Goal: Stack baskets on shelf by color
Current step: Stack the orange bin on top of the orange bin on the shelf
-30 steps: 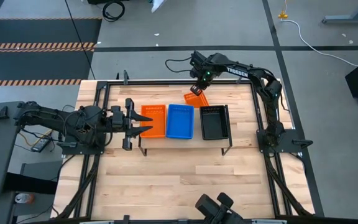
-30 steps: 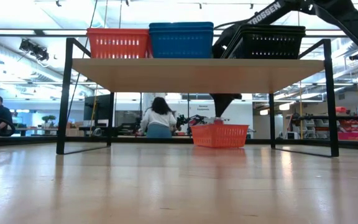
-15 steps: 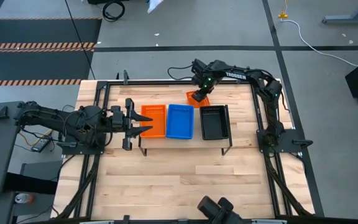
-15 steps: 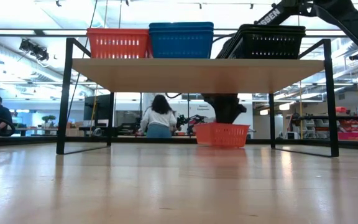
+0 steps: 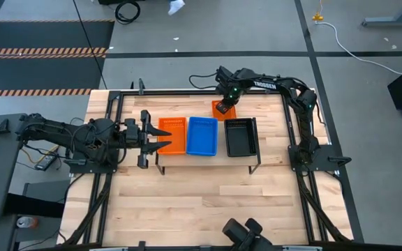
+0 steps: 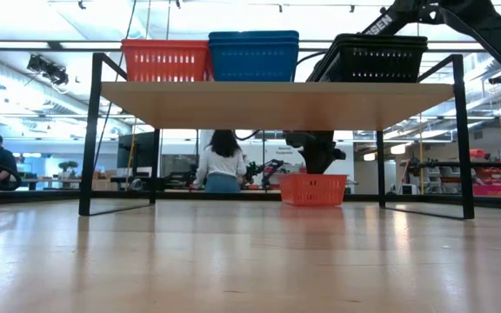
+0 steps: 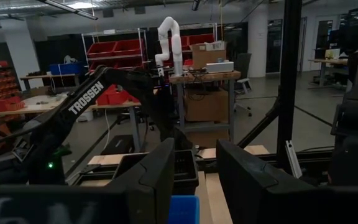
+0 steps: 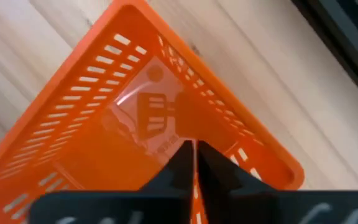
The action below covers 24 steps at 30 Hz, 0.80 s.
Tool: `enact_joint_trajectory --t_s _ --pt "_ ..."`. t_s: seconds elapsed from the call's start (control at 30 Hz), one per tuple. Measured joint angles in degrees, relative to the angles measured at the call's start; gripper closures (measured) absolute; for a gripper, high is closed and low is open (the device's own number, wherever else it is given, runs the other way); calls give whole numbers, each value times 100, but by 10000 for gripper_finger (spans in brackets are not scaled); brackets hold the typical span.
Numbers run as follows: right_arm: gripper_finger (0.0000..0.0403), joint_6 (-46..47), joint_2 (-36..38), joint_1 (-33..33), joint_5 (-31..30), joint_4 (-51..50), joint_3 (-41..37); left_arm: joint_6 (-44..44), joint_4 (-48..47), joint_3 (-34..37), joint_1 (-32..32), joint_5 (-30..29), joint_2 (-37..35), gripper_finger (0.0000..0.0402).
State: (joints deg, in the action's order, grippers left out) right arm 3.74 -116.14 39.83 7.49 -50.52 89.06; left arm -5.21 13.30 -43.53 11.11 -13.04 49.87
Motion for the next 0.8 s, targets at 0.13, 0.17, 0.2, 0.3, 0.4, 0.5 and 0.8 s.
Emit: enact_joint_trajectory --t_s 0.13,0.17,0.2,0.3,0.4,0.5,0.8 --pt "392 -115 0 11 -42 142 0 0 0 0 0 -2 0 276" --pt "395 -123 0 20 -43 175 0 0 0 0 0 -2 0 276" --pt "396 -156 0 32 -42 188 2 1 0 0 0 -2 0 276" --pt "398 -195 -4 92 -32 73 138 0 0 0 0 0 0 276" --pt "398 -180 -4 147 50 -65 330 1 0 0 0 -1 0 276" --pt "392 -65 -4 175 510 -171 398 2 0 0 0 -1 0 276" --pt "286 -72 -4 26 1011 -1246 396 0 0 0 -1 -1 0 276"
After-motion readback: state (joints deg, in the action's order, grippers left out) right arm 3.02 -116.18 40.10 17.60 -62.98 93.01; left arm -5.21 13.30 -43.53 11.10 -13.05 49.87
